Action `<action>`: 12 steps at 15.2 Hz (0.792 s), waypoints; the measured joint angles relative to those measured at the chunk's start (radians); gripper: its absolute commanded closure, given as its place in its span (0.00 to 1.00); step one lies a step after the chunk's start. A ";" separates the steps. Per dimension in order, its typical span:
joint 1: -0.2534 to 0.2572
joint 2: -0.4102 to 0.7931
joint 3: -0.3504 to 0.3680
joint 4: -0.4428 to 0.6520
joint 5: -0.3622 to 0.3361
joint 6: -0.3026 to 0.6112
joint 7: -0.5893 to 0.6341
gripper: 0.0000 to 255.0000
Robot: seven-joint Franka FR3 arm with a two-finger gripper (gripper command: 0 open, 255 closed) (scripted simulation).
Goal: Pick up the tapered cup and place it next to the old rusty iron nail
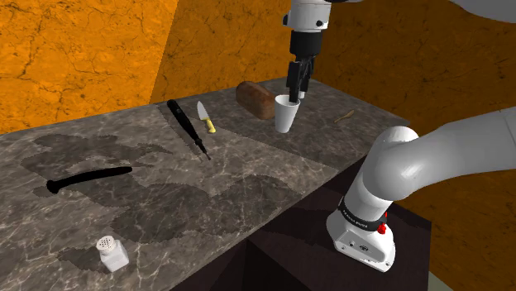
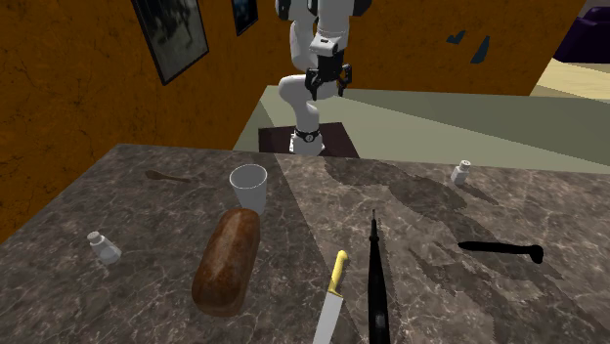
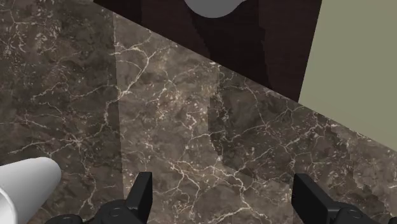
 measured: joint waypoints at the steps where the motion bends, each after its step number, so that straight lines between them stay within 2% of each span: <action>1: 0.000 0.000 0.000 0.000 0.000 0.000 0.000 0.00; 6: -0.018 0.016 -0.064 -0.072 -0.073 0.117 -0.103 0.00; 12: -0.046 0.099 -0.160 -0.140 -0.171 0.323 -0.244 0.00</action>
